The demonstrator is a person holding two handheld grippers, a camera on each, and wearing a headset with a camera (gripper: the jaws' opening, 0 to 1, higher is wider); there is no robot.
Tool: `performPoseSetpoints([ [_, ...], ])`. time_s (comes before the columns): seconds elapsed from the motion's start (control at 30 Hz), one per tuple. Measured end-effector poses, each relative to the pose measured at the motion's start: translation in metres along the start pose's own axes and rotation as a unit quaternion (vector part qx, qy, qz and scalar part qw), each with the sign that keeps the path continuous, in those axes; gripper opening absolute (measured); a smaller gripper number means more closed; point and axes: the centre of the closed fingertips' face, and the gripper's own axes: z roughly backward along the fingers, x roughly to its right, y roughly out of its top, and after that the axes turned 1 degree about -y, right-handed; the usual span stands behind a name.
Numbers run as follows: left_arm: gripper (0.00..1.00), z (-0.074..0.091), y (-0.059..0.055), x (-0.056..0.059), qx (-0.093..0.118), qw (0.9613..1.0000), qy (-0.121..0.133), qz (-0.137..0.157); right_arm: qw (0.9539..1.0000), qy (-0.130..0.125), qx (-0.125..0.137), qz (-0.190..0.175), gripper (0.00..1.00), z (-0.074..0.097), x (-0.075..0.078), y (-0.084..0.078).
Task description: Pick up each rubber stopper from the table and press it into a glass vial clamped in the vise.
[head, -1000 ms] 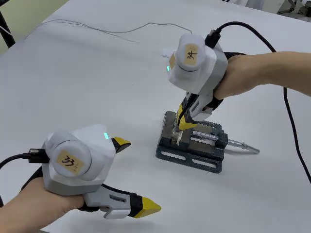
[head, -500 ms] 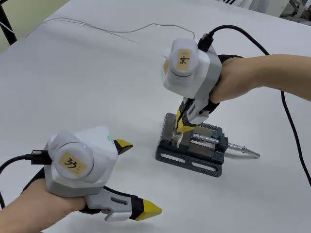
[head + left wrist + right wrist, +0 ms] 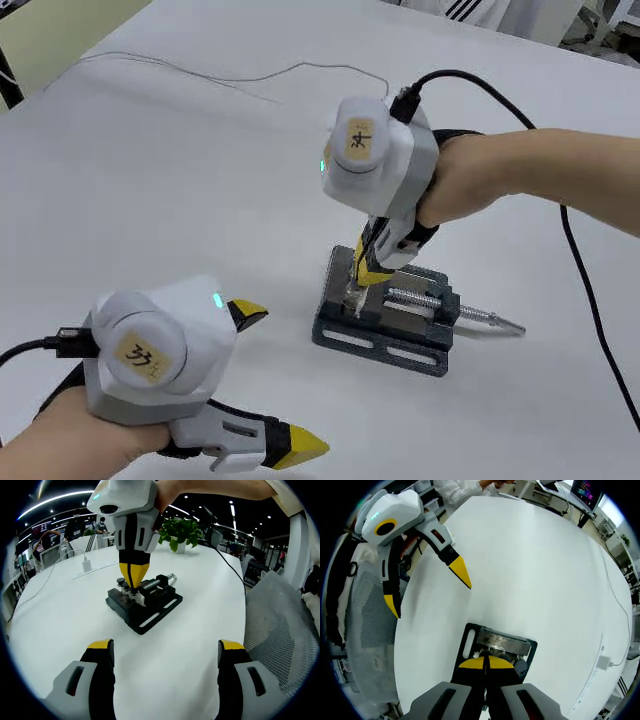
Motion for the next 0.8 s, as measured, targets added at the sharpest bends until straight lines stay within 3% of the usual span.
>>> performPoseSetpoints([
  [0.37,0.83,0.003,0.004,-0.008,0.004,1.0,0.007,-0.003,0.9997,-0.009,0.0,-0.021,0.0,-0.001,0.0,0.0],
  [0.57,0.82,0.003,0.013,-0.012,0.017,0.9997,0.015,0.004,0.9987,-0.017,0.016,-0.045,0.0,-0.002,0.001,-0.001],
  [0.6,0.82,0.002,0.014,-0.012,0.017,0.9997,0.015,0.003,0.9991,-0.02,0.014,-0.035,0.0,-0.002,0.0,0.0],
  [0.8,0.82,0.001,0.019,-0.014,0.02,0.9997,0.016,-0.001,0.9975,-0.019,0.015,-0.066,0.0,-0.003,0.002,0.0],
])
